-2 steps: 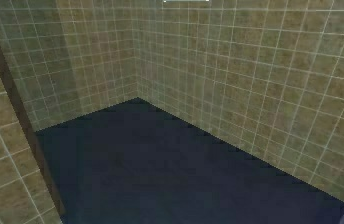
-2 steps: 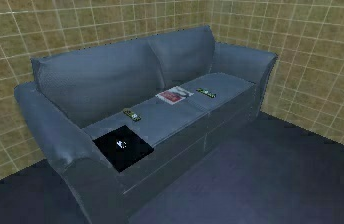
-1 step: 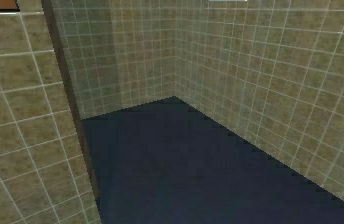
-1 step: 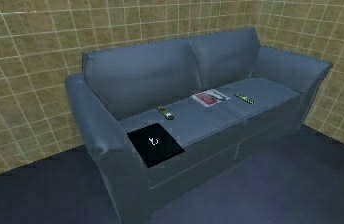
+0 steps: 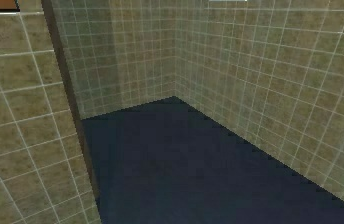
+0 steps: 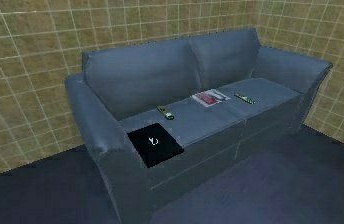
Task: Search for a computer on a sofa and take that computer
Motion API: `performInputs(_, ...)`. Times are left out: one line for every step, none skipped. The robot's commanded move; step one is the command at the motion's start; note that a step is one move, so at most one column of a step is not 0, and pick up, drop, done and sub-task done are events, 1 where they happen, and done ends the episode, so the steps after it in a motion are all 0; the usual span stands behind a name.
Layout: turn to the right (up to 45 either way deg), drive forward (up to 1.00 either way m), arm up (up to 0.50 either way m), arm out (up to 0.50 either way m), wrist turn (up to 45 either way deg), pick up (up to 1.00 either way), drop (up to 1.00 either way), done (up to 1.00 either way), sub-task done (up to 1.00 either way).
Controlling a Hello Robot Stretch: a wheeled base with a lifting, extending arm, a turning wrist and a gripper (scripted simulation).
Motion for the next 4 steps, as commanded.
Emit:
performInputs(0.0, 0.0, 0.12, 0.0, 0.0, 0.0, 0.0, 0.0, 0.0)
performInputs(0.0, 0.0, 0.0, 0.5, 0.0, 0.0, 0.0, 0.0, 0.0)
performInputs(0.0, 0.0, 0.0, 0.0, 45.0, 0.0, 0.0, 0.0, 0.0)
performInputs(0.0, 0.0, 0.0, 0.0, 45.0, 0.0, 0.0, 0.0, 0.0)
